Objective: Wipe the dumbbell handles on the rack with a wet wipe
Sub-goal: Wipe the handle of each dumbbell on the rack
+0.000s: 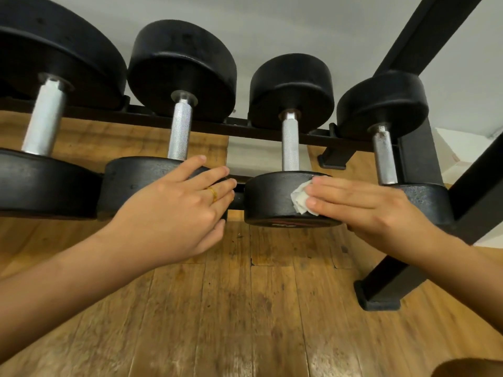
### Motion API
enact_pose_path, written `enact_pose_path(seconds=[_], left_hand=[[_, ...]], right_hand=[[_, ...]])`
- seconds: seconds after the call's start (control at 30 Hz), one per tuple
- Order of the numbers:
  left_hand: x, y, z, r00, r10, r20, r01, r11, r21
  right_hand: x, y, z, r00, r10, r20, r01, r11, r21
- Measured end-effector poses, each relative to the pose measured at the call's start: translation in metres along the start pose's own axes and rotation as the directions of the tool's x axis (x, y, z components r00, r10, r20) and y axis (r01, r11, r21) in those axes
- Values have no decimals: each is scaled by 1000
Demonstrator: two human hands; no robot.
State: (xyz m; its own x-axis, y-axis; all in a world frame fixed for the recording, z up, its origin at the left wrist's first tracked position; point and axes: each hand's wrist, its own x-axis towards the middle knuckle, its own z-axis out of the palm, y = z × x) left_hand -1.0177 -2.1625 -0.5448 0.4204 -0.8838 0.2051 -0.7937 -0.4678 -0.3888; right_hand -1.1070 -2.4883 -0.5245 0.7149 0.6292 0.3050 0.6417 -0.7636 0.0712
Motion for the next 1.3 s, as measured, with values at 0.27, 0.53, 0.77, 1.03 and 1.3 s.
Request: enact_pose_path(seconds=[0.27, 0.53, 0.77, 1.03, 1.3], left_hand=[[0, -2, 1, 1000, 1, -1, -1, 1000, -10], [-3, -2, 7, 999, 4, -49, -4, 1000, 0], [-19, -4, 7, 989, -105, -101, 99, 993, -68], [-51, -1, 21, 957, -219, -193, 199, 973, -116], [-51, 0, 29, 932, -240, -272, 211, 968, -133]], right_hand=[[34, -34, 5, 972, -21, 234, 45, 994, -97], [32, -39, -2, 940, 117, 321, -68, 984, -162], [40, -55, -2, 912, 212, 350, -111, 952, -287], [78, -71, 22, 879, 218, 423, 17, 874, -486], [66, -86, 12, 896, 205, 393, 17, 871, -492]])
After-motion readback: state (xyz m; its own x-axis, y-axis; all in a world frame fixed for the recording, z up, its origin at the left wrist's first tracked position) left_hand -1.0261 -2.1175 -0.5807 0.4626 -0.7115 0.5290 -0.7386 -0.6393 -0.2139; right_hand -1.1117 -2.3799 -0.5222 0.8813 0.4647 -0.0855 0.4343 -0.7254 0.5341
